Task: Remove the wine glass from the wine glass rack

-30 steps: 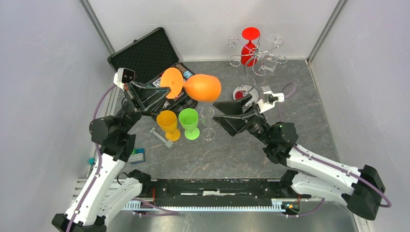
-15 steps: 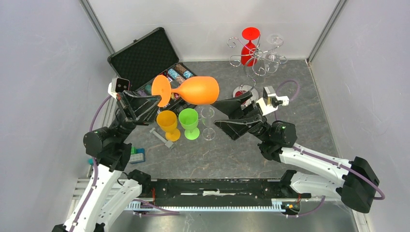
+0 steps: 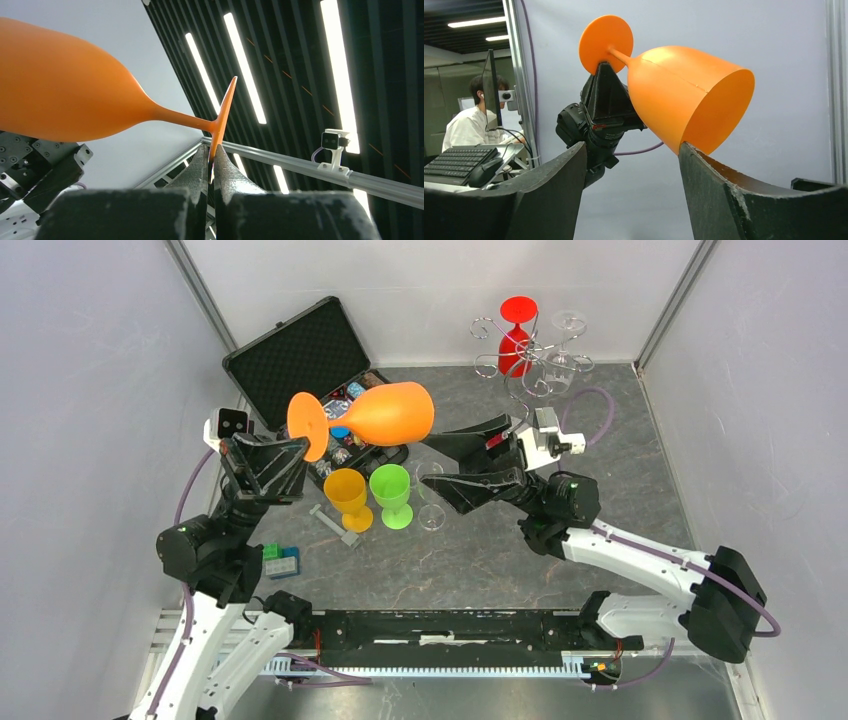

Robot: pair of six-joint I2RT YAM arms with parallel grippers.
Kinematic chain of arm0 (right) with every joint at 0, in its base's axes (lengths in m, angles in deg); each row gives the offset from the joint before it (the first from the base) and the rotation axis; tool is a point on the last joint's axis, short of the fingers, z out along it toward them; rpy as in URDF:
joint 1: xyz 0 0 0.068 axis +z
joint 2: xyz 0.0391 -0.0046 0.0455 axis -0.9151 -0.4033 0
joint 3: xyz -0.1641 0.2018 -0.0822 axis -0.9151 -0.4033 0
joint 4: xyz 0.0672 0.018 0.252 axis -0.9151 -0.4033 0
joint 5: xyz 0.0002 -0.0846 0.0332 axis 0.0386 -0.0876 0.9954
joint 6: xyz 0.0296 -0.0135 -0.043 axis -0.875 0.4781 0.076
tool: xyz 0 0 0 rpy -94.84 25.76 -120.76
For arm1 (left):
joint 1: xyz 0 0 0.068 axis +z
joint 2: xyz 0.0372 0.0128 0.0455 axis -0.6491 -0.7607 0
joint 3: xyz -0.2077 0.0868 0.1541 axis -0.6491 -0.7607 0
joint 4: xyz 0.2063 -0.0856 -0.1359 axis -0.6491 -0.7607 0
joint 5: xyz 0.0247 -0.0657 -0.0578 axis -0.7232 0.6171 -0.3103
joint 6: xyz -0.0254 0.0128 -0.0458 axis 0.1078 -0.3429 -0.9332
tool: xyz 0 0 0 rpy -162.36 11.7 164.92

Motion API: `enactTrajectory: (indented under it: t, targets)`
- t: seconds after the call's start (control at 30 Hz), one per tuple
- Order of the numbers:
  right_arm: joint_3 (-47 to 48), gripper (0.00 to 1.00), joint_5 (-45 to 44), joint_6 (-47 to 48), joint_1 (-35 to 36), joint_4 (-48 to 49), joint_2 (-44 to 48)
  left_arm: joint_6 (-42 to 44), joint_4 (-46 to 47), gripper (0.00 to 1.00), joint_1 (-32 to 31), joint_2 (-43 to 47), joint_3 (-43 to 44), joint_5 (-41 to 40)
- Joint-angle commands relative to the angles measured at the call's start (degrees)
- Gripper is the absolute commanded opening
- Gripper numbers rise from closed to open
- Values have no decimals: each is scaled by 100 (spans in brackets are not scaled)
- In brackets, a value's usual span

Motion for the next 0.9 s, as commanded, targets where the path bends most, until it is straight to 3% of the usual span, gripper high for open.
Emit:
enactTrajectory:
  t: [0.0,0.2,0.57,0.67,0.87]
  targets:
    - [480,72,430,367,45,574,-166,-285,-209,2,-23,54,197,101]
    - [338,72,243,711,25,510,-161,-54,-434,2,-22,61,253,-106]
    - [-383,84,-355,1396,-38,234,326,438,-383,2,-20,-272,324,-534]
    - [-415,81,-195,1397,-64,223,354,561,-479,2,-16,-356,420,-490]
    - [97,60,625,595,-68,798,-170,371,-167,2,-22,-547,359,-396]
